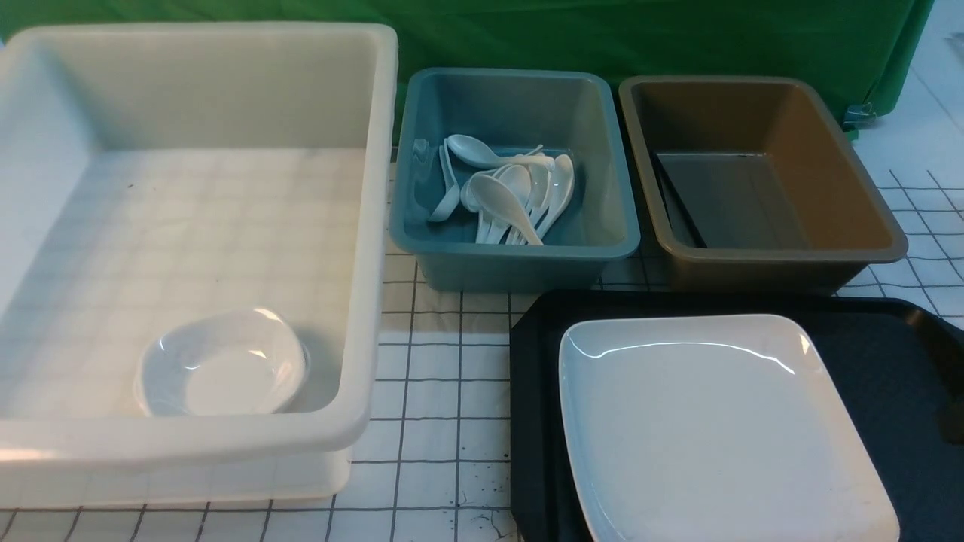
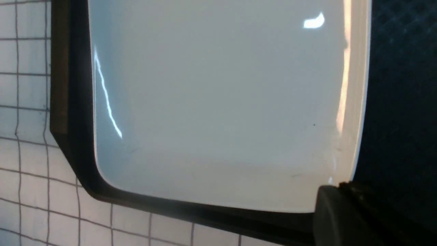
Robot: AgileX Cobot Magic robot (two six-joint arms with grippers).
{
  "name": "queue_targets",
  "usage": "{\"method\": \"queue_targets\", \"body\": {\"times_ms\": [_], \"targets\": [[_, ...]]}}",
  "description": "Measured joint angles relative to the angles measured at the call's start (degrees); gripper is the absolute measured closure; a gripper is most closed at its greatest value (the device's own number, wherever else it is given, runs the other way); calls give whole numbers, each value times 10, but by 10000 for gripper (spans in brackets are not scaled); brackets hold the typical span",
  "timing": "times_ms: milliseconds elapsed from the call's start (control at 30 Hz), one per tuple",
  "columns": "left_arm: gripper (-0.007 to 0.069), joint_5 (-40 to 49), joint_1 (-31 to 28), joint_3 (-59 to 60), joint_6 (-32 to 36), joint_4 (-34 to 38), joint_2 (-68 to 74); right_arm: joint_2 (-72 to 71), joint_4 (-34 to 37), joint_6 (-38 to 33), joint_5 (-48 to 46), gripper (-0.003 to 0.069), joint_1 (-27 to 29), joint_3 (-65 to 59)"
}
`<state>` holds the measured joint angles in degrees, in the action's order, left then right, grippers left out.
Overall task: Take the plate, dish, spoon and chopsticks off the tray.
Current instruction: Use the left arm to grab a plate from the dinner plate
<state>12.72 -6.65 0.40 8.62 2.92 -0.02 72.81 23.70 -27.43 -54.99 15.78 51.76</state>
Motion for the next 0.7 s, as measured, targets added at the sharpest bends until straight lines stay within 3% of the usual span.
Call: {"method": "queue_targets", "body": {"times_ms": [233,300,333,367,467,567,700], "targets": [[603,-18,0,0,-12,-8,0,-14,-3,7,24,629,-27,-7],[603,-37,0,0,-74,97,0,-9,-10,11,34,629,-56,-7],[603,-39,0,0,-82,111,0,-8,-11,11,34,629,-59,-7],[603,-56,0,0,-138,216,0,-2,-21,13,40,629,-81,-7],[603,-76,0,0,-231,429,0,17,-36,15,44,629,-118,-7],[603,-82,0,0,-258,505,0,35,-44,13,42,629,-131,-7],[603,-96,0,0,-267,524,0,67,-47,9,36,629,-130,-7]]}}
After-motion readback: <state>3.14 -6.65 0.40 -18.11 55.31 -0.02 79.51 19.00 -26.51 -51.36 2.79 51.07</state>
